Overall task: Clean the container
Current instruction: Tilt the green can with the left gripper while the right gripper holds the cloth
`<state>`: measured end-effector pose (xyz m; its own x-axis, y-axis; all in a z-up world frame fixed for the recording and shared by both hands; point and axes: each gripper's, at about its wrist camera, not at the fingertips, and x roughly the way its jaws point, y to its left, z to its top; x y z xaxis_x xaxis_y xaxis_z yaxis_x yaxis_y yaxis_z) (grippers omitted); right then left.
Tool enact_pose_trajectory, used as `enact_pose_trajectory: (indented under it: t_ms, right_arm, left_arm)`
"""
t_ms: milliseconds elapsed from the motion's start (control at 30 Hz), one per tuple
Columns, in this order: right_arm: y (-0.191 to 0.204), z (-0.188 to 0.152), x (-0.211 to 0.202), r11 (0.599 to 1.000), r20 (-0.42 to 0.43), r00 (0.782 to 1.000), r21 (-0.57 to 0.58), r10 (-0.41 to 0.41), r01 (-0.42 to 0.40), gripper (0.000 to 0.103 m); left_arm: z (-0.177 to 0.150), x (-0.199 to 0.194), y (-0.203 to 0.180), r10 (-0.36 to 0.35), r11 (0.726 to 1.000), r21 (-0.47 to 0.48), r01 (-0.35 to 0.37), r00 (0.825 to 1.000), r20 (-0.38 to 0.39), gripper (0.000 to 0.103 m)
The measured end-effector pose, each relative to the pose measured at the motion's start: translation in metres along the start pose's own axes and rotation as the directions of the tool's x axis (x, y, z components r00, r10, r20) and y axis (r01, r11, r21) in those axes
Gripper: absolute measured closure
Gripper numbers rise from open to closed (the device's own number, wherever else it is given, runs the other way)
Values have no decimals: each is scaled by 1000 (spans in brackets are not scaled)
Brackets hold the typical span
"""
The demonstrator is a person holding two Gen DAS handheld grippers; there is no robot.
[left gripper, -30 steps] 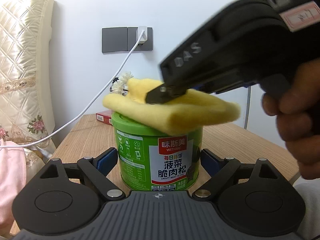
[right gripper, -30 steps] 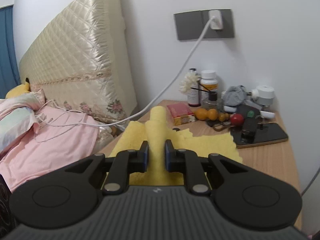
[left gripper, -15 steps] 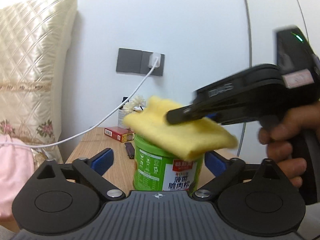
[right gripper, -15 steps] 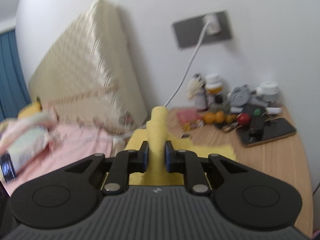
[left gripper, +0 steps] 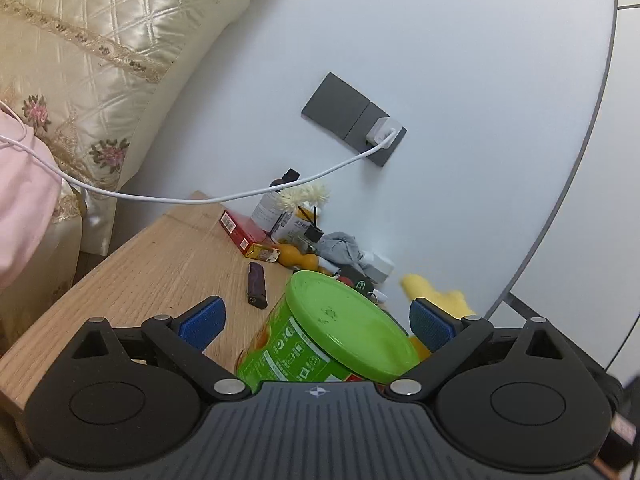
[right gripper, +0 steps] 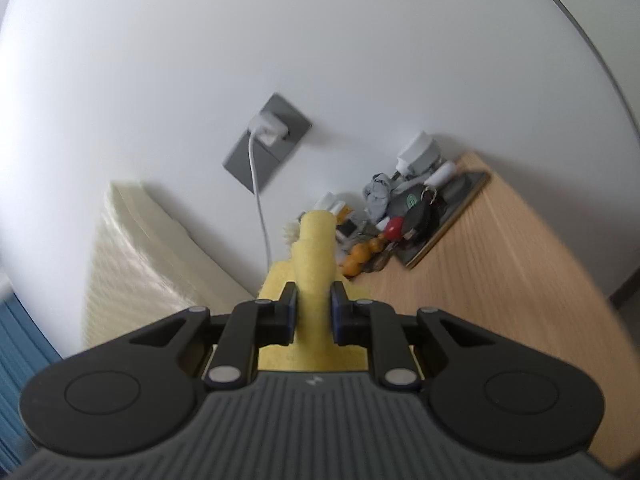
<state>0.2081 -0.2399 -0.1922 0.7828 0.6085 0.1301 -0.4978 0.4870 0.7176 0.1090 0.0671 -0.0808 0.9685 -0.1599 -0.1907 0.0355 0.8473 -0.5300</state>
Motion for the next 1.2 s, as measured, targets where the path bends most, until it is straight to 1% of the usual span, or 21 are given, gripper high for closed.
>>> enact_pose_trajectory:
  t_ms: [100, 200, 233, 267, 333, 367, 400, 467, 500, 567, 633, 700, 800, 933, 1033, 1200]
  right_arm:
    - [-12, -5, -7, 989, 24, 997, 132, 68, -70, 85]
    - [-10, -8, -6, 983, 19, 995, 156, 97, -99, 85]
    - [-9, -9, -6, 981, 17, 994, 163, 106, -108, 85]
    - [-6, -11, -5, 982, 5, 995, 158, 104, -103, 85]
    - [-1, -16, -1, 986, -20, 996, 144, 89, -85, 85]
    - [1, -19, 1, 986, -31, 996, 144, 83, -78, 85]
    - [3, -21, 3, 987, -34, 996, 146, 78, -73, 85]
    - [1, -26, 6, 977, -28, 998, 208, 55, -48, 83]
    - [-2, -28, 10, 965, -33, 997, 258, 66, -55, 83]
    - [-1, -29, 18, 960, -37, 998, 276, 50, -37, 83]
    - [3, -26, 28, 970, -39, 999, 243, 31, -20, 83]
    - [-1, -22, 39, 970, -47, 998, 241, 38, -25, 83]
    - [-12, -19, 55, 960, -72, 995, 274, 75, -53, 83]
    - [-12, -16, 50, 967, -108, 991, 247, 84, -55, 82]
    - [-14, -20, 33, 965, -110, 988, 248, 109, -79, 82]
    - [-11, -27, 14, 968, -115, 986, 234, 123, -93, 82]
  left_arm:
    - [-3, 8, 1, -12, 1000, -8, 12, 1000, -27, 7]
    - [-2, 12, 4, -20, 999, -28, 20, 1000, -24, 15]
    - [-1, 13, 6, -19, 999, -37, 18, 999, -25, 15]
    - [0, 16, 10, -21, 998, -53, 19, 999, -35, 17]
    - [3, 22, 18, -28, 996, -89, 23, 998, -55, 25]
    - [3, 23, 23, -41, 993, -113, 34, 997, -63, 27]
    - [3, 24, 27, -62, 989, -135, 53, 996, -64, 33]
    - [4, 25, 30, -72, 988, -139, 62, 995, -70, 33]
    - [5, 24, 29, -70, 990, -127, 61, 995, -73, 34]
    - [7, 23, 29, -67, 992, -107, 59, 995, -78, 35]
    - [7, 23, 29, -71, 993, -105, 62, 994, -85, 35]
    - [7, 21, 29, -71, 993, -96, 63, 994, -86, 35]
    - [5, 19, 26, -65, 995, -86, 58, 995, -80, 36]
    - [5, 19, 26, -67, 994, -89, 60, 995, -77, 36]
    - [4, 19, 26, -69, 994, -95, 62, 994, -79, 36]
    - [4, 18, 25, -73, 993, -97, 64, 994, -86, 36]
